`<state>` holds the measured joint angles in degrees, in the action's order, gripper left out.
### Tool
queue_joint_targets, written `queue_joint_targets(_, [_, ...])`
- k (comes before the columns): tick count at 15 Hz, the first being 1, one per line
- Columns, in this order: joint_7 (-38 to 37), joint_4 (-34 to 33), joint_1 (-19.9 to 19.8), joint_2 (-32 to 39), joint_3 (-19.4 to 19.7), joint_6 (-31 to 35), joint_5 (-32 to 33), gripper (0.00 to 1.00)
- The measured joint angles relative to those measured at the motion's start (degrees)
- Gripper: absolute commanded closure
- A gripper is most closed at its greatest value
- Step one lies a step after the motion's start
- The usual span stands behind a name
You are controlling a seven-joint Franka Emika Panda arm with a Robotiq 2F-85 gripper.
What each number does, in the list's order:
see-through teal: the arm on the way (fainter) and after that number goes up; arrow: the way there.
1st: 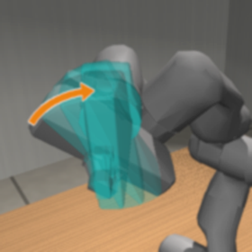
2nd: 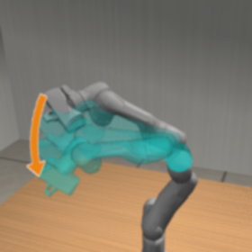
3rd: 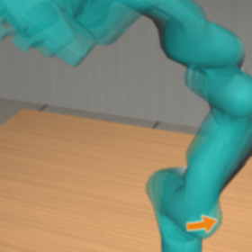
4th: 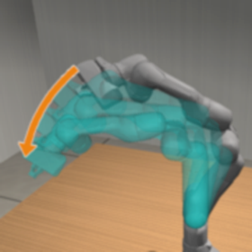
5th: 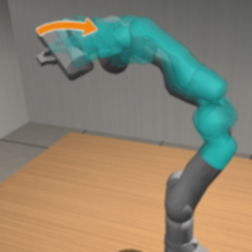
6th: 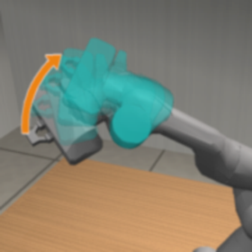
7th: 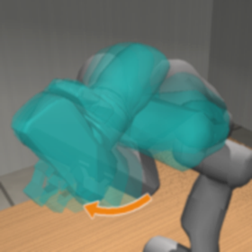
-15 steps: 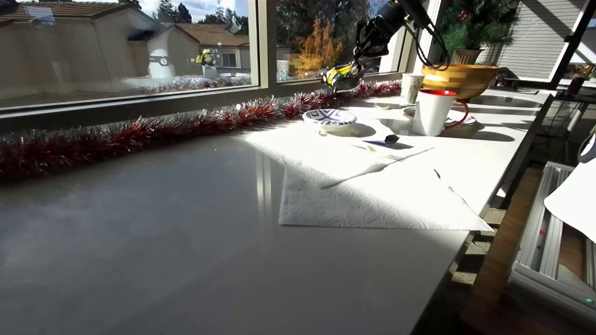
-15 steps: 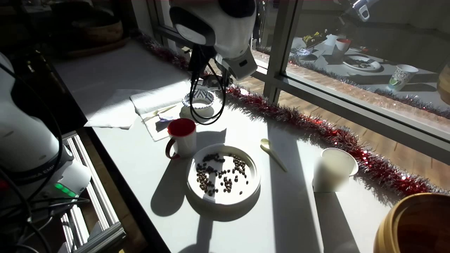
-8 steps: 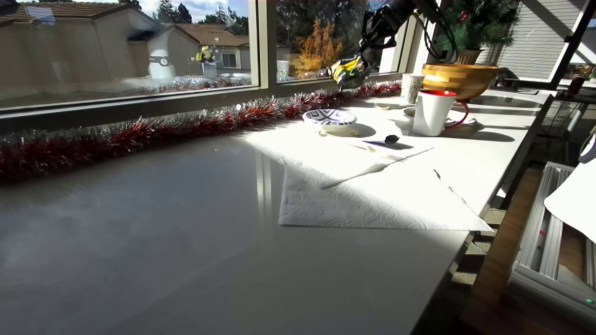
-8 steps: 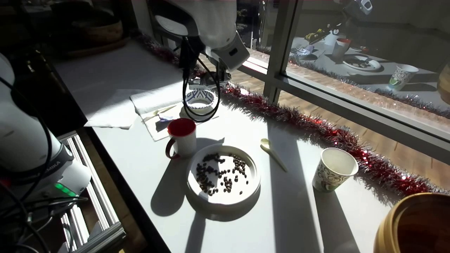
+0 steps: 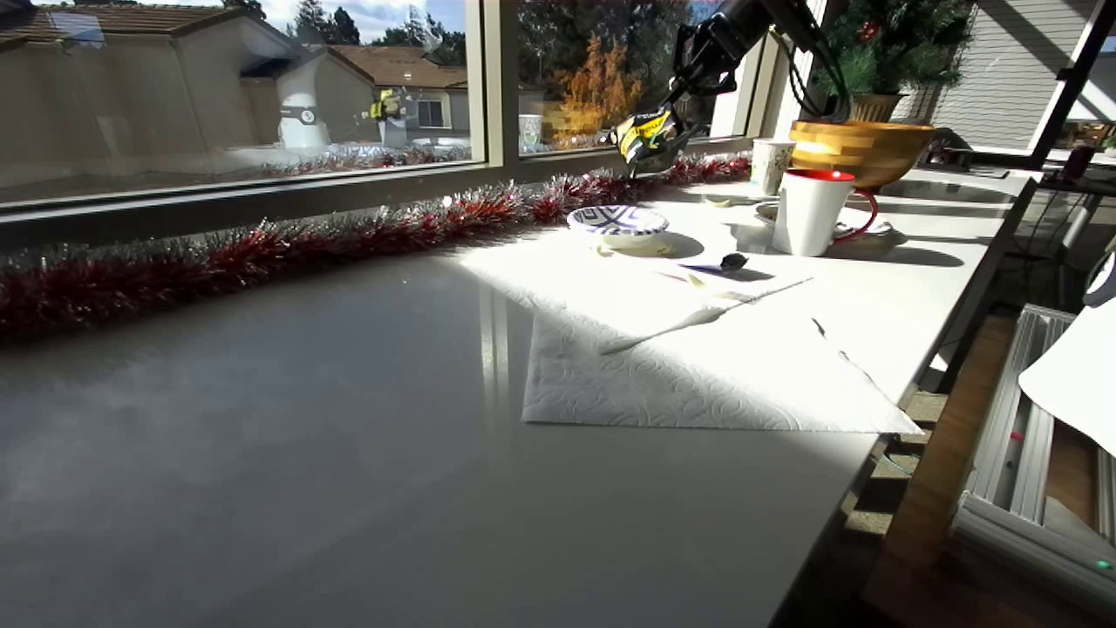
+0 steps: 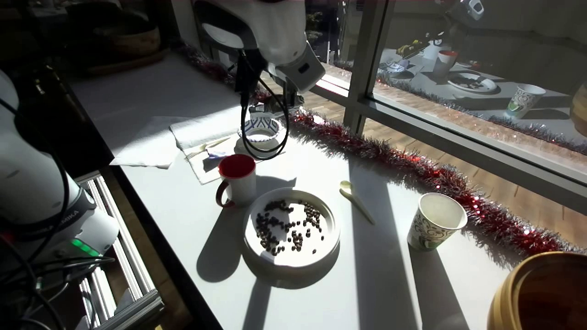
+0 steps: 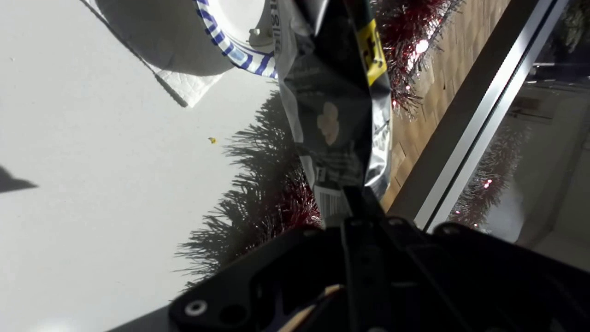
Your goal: Pour the contents from the black packet onto the white plate
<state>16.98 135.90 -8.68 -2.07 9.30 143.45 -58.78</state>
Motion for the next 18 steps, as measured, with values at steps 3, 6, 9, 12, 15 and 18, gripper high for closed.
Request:
queue_joint_targets(3, [1.7, -0.1, 0.6, 1.0, -0.6, 3.5, -2.3, 1.0])
queue_joint_targets(6, [4.2, -0.1, 1.5, 2.0, -1.5, 7.4, -5.5, 1.0])
queue_joint_targets(9, [6.9, 0.0, 2.5, 2.4, -2.9, 11.5, -8.1, 1.0])
queue_joint_targets(12, [10.4, 0.5, 3.7, 2.3, -4.3, 16.0, -10.4, 1.0])
queue_joint_targets(15, [15.1, 0.9, 4.9, 1.7, -5.9, 21.0, -14.0, 1.0])
queue_joint_targets(18, [21.1, 1.6, 6.1, 0.5, -7.3, 24.2, -17.9, 1.0])
